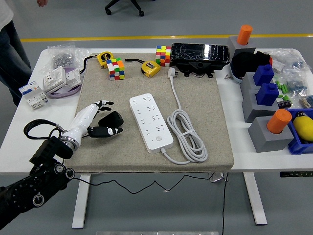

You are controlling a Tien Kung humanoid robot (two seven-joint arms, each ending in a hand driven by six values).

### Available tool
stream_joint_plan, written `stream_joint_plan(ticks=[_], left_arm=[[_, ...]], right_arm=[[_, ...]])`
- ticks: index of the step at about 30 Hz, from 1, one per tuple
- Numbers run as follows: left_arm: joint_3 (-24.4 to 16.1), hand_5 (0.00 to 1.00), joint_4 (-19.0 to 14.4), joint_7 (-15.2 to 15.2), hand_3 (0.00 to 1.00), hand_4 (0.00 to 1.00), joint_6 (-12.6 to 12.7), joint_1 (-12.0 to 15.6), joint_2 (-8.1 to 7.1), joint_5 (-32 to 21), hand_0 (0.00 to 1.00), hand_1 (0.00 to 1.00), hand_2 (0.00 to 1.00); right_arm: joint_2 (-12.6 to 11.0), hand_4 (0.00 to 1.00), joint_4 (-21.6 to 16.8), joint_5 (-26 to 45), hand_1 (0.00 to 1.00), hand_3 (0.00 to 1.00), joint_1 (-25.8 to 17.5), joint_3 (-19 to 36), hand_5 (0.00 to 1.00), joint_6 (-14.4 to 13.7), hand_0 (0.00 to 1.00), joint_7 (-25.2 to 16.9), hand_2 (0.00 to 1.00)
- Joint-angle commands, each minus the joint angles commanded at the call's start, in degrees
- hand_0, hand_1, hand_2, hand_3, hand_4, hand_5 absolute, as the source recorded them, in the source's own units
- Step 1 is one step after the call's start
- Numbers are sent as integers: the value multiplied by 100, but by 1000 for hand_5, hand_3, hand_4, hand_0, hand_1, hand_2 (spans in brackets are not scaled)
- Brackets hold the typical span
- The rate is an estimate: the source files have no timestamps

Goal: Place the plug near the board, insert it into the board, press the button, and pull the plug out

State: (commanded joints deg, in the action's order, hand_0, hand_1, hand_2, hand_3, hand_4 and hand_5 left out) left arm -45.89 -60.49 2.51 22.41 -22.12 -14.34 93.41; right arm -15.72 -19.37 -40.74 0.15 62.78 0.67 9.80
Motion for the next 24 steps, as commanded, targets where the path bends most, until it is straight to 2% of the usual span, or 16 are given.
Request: stream_joint_plan(ticks=[3, 4, 9, 10, 15, 16, 21, 22, 24], left_arm=[[6, 162, 62, 83, 779, 940, 17, -26, 21, 10, 711, 715, 705], [0, 112, 74, 111, 556, 801, 1, -31, 26, 4, 558, 585, 511], [-38, 112, 86, 186, 556, 801, 3, -30, 39, 36, 558, 585, 511], [-40, 84, 91, 192, 527, 713, 5, -35, 43, 55, 412, 433, 448], [-49, 84, 83, 223, 527, 713, -53, -61, 45, 131, 412, 433, 448], [-49, 37, 82, 239, 518, 655, -72, -65, 46, 140, 368, 405, 423], [-66, 37, 59, 317, 518, 655, -184, -60, 49, 178, 368, 405, 423], [-70, 4, 39, 301, 512, 620, -196, -56, 45, 168, 355, 388, 403], [-83, 4, -12, 223, 512, 620, -181, -48, 38, 140, 355, 388, 403]], right_arm=[[6, 905, -3, 4, 653, 556, 2, -7, 435, 0, 578, -1, 668], [7, 904, -5, 4, 652, 556, 4, -9, 435, 1, 578, -2, 667], [2, 904, -17, -2, 652, 556, 8, -15, 435, -2, 578, -5, 667], [0, 905, -16, 0, 651, 555, 9, -18, 434, -1, 578, -4, 666], [-5, 905, -14, 1, 651, 555, 13, -13, 434, -5, 578, -5, 666], [-6, 905, -13, 3, 651, 555, 14, -13, 434, -6, 578, -6, 665], [-8, 905, -25, -3, 651, 555, 20, -12, 434, -5, 578, -8, 665], [-8, 905, -27, -4, 651, 555, 20, -11, 433, -5, 578, -8, 665], [-7, 905, -26, -7, 651, 555, 16, -7, 433, -5, 578, -8, 665]])
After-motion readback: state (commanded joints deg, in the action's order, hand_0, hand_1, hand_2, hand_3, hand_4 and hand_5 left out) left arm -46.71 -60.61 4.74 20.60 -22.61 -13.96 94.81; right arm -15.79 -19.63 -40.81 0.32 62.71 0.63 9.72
